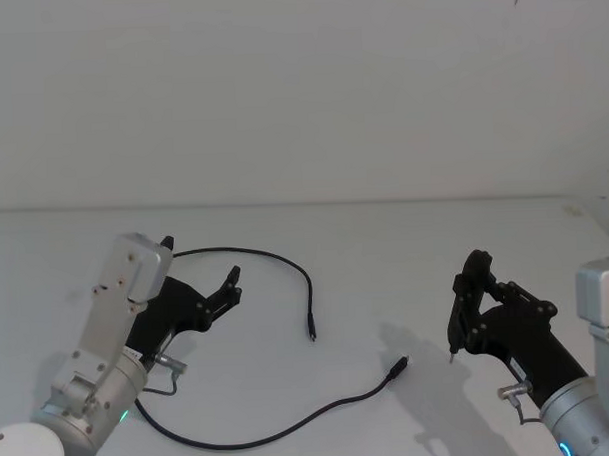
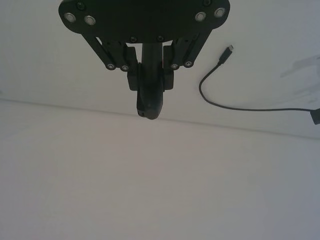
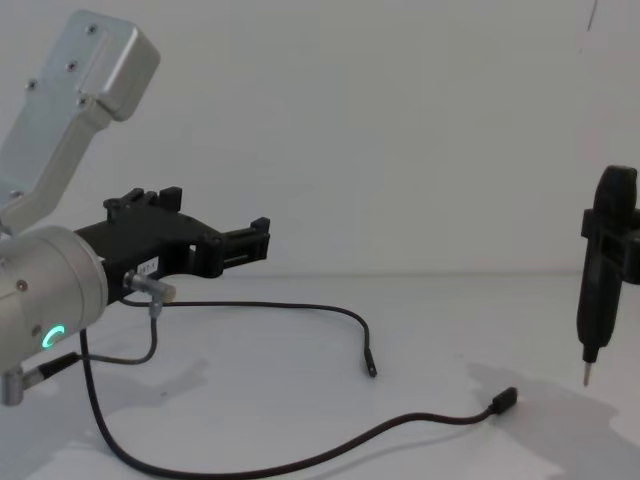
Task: Pick up the data cable with the one hand.
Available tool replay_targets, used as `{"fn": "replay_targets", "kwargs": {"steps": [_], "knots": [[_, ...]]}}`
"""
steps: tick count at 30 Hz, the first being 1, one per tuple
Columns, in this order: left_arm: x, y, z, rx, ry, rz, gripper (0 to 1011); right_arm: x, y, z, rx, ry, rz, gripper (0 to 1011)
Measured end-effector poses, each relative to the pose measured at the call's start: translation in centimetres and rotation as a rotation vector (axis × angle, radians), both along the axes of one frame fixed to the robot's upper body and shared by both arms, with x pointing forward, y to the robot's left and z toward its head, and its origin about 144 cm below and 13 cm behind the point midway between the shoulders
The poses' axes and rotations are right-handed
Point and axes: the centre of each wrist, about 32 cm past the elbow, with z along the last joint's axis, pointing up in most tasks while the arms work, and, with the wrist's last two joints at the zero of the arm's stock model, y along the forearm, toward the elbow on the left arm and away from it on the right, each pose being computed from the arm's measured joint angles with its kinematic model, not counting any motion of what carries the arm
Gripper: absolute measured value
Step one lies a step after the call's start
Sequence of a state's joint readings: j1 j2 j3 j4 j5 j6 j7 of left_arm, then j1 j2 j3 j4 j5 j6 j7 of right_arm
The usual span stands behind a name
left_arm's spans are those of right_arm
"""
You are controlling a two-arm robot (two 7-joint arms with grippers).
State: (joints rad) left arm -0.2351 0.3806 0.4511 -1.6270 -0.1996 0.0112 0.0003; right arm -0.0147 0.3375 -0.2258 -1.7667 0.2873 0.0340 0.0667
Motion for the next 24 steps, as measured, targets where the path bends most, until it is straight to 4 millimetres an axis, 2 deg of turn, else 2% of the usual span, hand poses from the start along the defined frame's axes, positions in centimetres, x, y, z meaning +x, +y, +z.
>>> {"fn": "replay_targets", "kwargs": {"steps": [11,24], "knots": [[0.0,-0.1,0.2,0.005,0.006,-0.056,1001,0.0,0.0,0.0,0.0,0.0,0.0,279],[0.0,-1.0,0.6,0.008,0.047,-0.217,1001,0.0,0.0,0.0,0.0,0.0,0.0,279]]}}
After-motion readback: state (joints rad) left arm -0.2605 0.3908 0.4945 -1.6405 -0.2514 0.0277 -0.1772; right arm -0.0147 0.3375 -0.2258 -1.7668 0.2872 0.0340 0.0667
